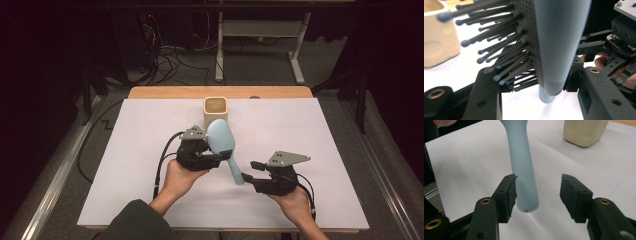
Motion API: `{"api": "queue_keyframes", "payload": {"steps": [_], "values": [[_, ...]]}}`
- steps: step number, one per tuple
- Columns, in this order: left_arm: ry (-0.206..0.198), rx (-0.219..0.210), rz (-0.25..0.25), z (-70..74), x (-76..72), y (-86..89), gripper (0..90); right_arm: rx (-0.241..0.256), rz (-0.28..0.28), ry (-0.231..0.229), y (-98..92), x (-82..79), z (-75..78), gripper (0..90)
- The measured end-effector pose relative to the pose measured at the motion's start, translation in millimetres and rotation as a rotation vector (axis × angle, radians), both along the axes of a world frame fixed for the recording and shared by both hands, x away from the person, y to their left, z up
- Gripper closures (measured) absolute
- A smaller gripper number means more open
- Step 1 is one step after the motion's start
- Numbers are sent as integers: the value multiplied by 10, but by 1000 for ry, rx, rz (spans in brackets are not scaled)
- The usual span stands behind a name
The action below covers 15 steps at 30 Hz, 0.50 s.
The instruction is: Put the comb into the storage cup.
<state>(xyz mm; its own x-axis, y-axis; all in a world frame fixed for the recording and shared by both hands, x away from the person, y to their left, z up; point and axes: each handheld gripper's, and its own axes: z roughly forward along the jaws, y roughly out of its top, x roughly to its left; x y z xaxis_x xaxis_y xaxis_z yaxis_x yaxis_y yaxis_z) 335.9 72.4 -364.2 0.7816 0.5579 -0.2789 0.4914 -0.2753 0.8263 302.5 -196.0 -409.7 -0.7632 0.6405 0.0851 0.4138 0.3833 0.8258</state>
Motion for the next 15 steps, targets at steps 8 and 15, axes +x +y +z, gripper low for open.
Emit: {"api": "queue_keyframes", "payload": {"steps": [8, 15], "values": [[-9, 5, 15, 30, 16, 43, 539, 26, -39, -3, -149, -7, -20, 450], [-19, 8, 27, 76, 25, 82, 539, 49, -66, -9, -258, -21, -26, 424]]}}
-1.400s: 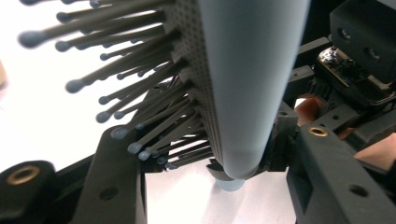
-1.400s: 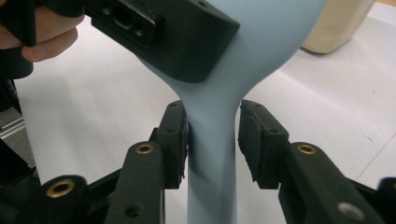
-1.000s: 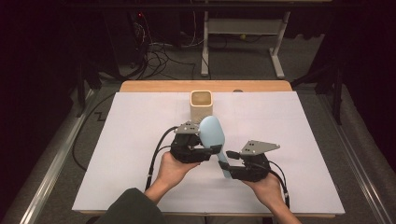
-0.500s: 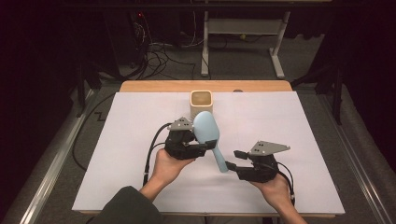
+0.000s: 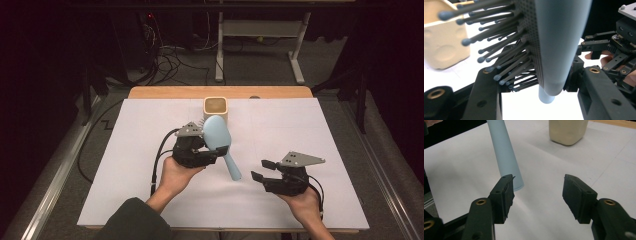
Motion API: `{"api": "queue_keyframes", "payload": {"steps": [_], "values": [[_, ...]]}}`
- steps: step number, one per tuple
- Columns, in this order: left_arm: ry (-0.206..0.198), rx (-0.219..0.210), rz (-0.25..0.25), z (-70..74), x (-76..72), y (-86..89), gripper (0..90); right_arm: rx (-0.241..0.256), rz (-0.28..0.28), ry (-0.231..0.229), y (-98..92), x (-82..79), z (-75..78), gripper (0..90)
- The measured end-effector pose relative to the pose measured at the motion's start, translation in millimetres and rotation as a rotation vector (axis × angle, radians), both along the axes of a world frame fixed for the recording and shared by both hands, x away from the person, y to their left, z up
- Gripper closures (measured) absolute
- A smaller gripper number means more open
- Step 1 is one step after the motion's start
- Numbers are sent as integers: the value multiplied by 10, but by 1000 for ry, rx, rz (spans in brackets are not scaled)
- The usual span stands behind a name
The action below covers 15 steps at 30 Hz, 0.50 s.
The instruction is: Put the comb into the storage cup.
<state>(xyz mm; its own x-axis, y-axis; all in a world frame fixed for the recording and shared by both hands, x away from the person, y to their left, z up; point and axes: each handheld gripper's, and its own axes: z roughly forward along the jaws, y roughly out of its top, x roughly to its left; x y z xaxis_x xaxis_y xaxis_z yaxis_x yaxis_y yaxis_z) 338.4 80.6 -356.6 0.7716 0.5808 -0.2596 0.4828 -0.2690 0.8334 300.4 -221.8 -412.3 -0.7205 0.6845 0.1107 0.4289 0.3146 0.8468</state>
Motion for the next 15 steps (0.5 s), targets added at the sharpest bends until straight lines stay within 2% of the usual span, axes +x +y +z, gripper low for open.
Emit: {"api": "queue_keyframes", "payload": {"steps": [2, 15], "values": [[-3, -2, 4, 15, -1, 15, 539, 6, 0, -20, -30, -10, -6, 421], [-13, -8, 25, 61, 14, 94, 540, 31, -31, -37, -202, -38, -44, 391]]}}
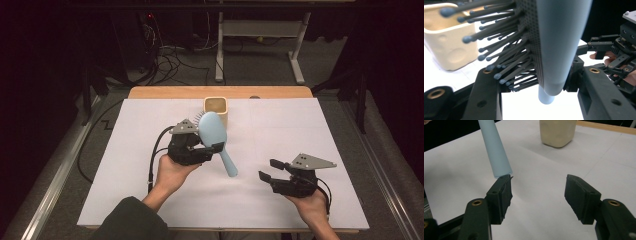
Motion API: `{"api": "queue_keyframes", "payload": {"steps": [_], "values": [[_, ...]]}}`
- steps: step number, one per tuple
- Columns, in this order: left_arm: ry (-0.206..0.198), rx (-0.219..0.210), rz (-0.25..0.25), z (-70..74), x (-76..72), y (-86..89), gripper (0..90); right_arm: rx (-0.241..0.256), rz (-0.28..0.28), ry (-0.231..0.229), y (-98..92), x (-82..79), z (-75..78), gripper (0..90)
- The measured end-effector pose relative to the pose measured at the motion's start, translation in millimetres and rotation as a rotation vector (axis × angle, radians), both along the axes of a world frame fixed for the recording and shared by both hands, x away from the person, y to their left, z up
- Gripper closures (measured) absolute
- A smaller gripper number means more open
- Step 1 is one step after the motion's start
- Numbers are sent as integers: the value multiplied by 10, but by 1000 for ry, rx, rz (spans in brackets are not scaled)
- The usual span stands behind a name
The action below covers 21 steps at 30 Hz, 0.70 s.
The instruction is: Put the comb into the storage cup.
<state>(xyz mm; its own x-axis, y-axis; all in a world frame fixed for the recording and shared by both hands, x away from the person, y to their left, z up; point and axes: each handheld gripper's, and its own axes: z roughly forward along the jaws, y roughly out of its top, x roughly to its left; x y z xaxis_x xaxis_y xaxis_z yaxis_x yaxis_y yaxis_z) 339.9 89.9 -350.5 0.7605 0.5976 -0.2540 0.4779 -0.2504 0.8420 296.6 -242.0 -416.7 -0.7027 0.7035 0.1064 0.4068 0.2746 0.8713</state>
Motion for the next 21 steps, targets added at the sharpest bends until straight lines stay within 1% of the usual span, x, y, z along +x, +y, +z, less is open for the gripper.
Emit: {"api": "queue_keyframes", "payload": {"steps": [9, 16, 19, 21], "values": [[-8, 0, 12, 42, 19, 41, 540, 21, -35, -14, -168, -42, -21, 373], [-15, -5, 26, 90, 40, 83, 540, 39, -62, -34, -268, -83, -41, 349], [-15, -5, 33, 91, 53, 104, 540, 35, -72, -46, -307, -108, -52, 348], [-15, -6, 35, 105, 67, 120, 539, 36, -76, -42, -331, -125, -60, 346]]}}
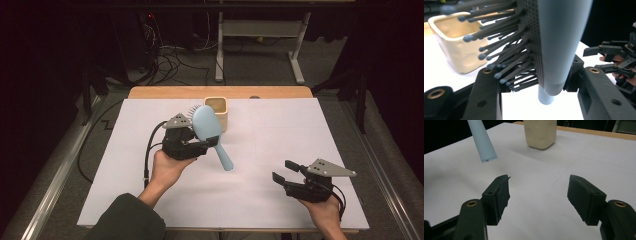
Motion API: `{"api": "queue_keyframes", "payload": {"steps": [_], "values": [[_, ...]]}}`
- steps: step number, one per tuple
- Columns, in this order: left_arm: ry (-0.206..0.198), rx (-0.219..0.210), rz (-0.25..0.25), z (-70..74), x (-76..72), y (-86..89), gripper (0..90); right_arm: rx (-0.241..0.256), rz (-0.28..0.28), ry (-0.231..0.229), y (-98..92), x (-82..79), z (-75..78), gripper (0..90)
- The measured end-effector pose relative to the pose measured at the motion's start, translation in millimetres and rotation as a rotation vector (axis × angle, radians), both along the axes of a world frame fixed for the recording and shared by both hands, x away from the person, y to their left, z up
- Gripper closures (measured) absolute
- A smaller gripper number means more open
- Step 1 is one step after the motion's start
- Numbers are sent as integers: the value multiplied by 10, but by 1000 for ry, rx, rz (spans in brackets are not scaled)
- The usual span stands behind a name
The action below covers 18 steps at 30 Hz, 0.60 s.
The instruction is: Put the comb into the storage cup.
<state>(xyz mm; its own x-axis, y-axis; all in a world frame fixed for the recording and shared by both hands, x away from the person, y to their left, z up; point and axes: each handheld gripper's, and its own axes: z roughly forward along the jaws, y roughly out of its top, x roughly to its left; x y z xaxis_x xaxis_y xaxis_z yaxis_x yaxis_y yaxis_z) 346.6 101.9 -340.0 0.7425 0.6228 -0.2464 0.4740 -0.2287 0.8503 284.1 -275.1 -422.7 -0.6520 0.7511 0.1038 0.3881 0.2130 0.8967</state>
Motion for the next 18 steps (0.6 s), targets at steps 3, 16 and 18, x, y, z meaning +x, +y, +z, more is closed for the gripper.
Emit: {"api": "queue_keyframes", "payload": {"steps": [3, 16, 18], "values": [[-6, -4, 8, 20, 2, 29, 540, 7, -12, -3, -64, -33, -20, 345], [-9, -8, 47, 51, 53, 179, 539, 19, -67, -22, -274, -160, -162, 338], [-9, -11, 54, 56, 70, 193, 539, 21, -70, -22, -293, -175, -183, 334]]}}
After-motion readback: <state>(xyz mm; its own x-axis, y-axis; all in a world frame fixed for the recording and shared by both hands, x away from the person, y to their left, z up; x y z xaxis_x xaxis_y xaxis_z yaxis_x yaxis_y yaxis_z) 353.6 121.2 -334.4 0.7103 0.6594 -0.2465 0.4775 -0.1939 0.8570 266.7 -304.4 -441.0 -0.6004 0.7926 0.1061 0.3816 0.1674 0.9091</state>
